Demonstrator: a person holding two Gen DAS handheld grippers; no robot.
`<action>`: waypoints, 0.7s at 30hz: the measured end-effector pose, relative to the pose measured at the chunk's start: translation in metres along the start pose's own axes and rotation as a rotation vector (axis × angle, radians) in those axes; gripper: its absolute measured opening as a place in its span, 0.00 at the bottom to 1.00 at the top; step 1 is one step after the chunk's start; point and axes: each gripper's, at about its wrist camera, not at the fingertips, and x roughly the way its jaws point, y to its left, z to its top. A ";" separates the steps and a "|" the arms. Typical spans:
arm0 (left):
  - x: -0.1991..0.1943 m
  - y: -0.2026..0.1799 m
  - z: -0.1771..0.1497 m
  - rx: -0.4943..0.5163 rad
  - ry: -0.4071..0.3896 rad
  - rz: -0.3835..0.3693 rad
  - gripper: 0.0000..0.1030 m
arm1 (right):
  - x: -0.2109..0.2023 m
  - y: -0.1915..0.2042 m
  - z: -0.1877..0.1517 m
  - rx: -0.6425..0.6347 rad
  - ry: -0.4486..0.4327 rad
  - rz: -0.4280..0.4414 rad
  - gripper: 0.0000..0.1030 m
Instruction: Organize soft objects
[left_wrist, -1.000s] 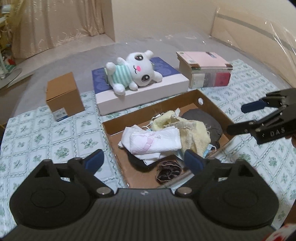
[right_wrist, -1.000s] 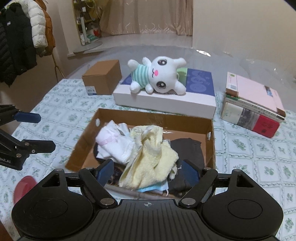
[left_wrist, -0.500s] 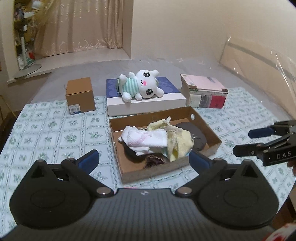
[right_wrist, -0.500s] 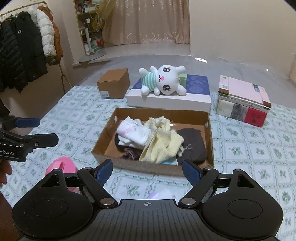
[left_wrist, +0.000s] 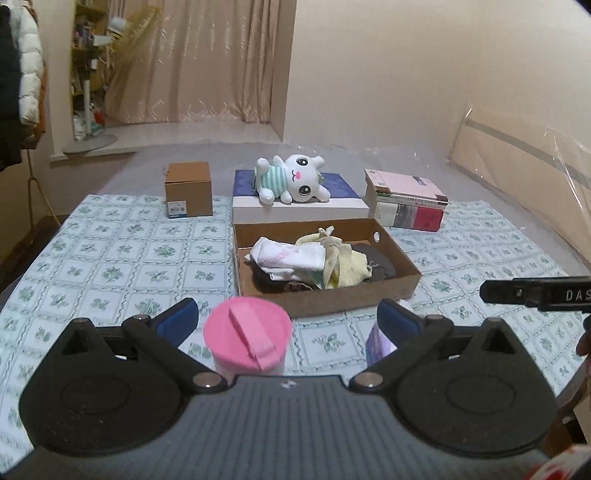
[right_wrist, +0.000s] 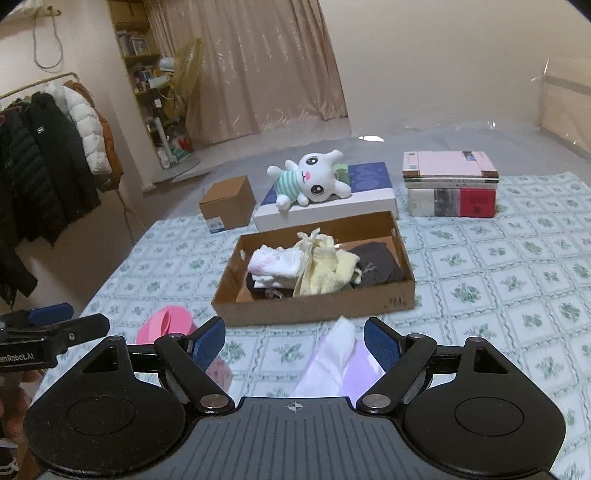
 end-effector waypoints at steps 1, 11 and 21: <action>-0.005 -0.001 -0.006 -0.011 -0.002 0.001 0.99 | -0.007 0.001 -0.006 -0.001 -0.009 -0.004 0.80; -0.036 -0.011 -0.061 -0.072 0.055 0.055 0.99 | -0.050 0.003 -0.069 0.042 -0.021 -0.017 0.80; -0.045 -0.023 -0.093 -0.071 0.099 0.070 0.99 | -0.072 0.015 -0.111 0.015 0.000 -0.045 0.80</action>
